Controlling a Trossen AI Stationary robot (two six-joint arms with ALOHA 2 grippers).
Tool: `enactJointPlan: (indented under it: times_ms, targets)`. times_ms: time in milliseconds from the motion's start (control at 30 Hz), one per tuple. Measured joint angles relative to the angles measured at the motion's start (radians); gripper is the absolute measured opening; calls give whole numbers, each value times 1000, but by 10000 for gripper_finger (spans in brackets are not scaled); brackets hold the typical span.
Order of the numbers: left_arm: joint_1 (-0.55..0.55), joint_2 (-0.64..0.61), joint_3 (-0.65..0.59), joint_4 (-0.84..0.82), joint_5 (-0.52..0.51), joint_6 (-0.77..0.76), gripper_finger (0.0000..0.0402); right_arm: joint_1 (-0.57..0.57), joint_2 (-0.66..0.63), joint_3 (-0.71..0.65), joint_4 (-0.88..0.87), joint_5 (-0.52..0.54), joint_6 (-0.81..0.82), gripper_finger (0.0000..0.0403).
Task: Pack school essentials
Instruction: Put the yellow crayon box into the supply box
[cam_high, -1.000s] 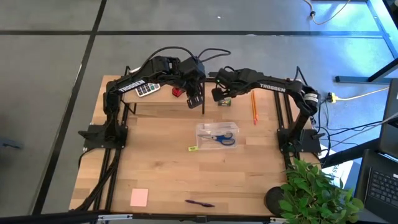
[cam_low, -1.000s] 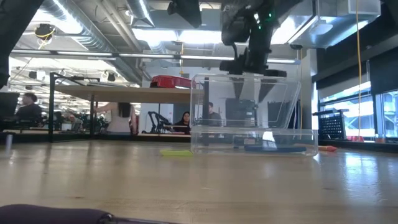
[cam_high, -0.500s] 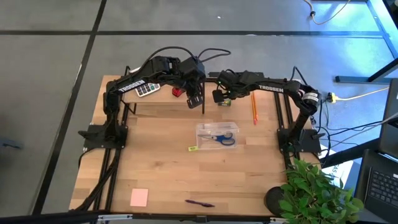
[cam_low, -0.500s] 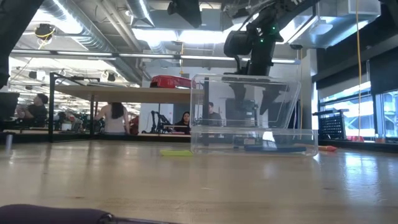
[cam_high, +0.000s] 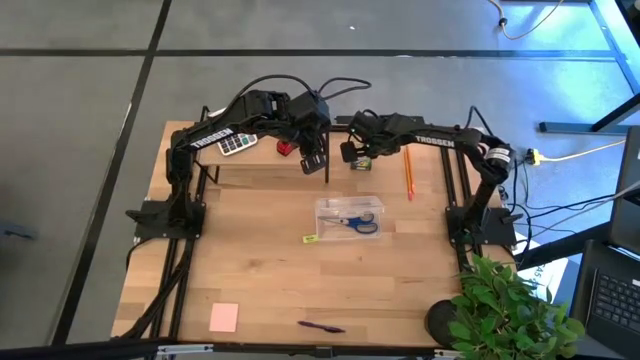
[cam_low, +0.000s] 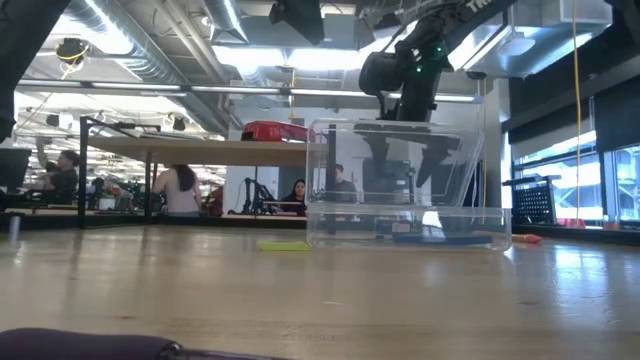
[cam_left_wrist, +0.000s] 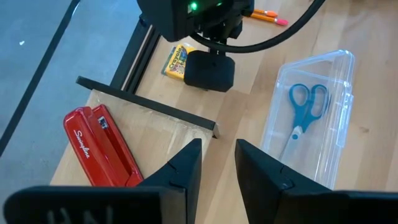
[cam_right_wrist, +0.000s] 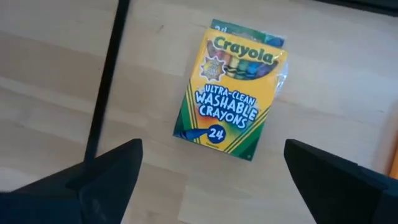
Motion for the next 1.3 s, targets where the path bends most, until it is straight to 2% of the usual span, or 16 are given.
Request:
enactJointPlan:
  times_ms: [867,1300]
  targets:
    - [0,0,0,0,0,0,89,0,144,0,35,24,54,394]
    - [0,0,0,0,0,0,89,-1,145,0,46,52,75,399]
